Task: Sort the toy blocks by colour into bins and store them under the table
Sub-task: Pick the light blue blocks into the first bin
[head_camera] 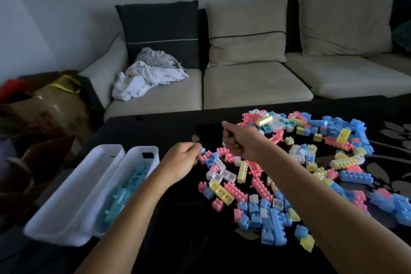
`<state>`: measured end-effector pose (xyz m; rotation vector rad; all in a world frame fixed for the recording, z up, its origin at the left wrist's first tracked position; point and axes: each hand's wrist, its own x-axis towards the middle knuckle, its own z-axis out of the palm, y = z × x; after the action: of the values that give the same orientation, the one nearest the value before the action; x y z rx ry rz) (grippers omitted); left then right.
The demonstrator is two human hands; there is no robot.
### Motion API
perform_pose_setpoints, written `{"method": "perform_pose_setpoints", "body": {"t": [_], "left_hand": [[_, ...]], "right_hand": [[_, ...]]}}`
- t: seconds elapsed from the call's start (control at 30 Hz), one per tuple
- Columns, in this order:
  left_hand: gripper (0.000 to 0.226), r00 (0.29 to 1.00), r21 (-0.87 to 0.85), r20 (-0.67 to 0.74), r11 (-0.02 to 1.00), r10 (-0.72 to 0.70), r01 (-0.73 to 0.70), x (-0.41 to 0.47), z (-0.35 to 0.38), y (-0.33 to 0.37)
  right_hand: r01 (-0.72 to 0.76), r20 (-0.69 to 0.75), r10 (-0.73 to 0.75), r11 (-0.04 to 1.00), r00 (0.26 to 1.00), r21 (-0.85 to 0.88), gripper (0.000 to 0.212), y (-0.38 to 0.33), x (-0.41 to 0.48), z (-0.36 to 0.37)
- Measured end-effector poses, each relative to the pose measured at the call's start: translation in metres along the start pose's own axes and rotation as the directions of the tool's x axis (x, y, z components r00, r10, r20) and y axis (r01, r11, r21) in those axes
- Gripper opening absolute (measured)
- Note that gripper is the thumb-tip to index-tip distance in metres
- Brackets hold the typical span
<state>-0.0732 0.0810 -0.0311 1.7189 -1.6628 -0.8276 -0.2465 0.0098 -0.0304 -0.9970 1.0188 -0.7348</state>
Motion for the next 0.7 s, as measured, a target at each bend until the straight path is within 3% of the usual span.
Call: {"method": "perform_pose_setpoints", "body": {"t": [0.13,0.27,0.43,0.5,0.57,0.63,0.7], "left_hand": [[0.033,0.98,0.136,-0.184,0.985,-0.078,0.103,-0.038,-0.043,-0.047],[0.024,0.952,0.287,-0.288,0.939,-0.102,0.187,-0.06,-0.076,-0.082],[0.006,0.955,0.205,-0.295,0.976,-0.012,0.076,-0.072,-0.088,-0.102],[0.006,0.954,0.187,-0.297,0.982,0.032,0.025,-0.078,-0.092,-0.11],[0.005,0.953,0.201,-0.296,0.98,0.057,0.004,-0.082,-0.096,-0.117],[0.009,0.961,0.192,-0.269,0.981,0.068,-0.016,-0.087,-0.098,-0.121],[0.014,0.97,0.189,-0.229,0.981,0.079,-0.036,-0.09,-0.1,-0.126]], "right_hand": [[-0.04,0.089,0.046,0.997,0.995,-0.066,0.032,-0.002,0.005,0.068],[-0.061,0.175,0.063,0.998,0.983,-0.015,0.031,0.001,0.017,0.126],[-0.026,0.19,0.023,1.0,0.981,0.014,0.024,0.011,0.031,0.186],[0.018,0.222,0.02,0.986,0.975,-0.168,0.02,0.015,0.038,0.198],[0.165,0.238,-0.035,0.818,0.971,-0.551,0.018,0.017,0.044,0.2],[0.288,0.234,-0.169,0.508,0.958,-0.812,0.022,0.02,0.054,0.198],[0.342,0.28,-0.286,0.197,0.916,-0.919,0.022,0.023,0.063,0.2]]}}
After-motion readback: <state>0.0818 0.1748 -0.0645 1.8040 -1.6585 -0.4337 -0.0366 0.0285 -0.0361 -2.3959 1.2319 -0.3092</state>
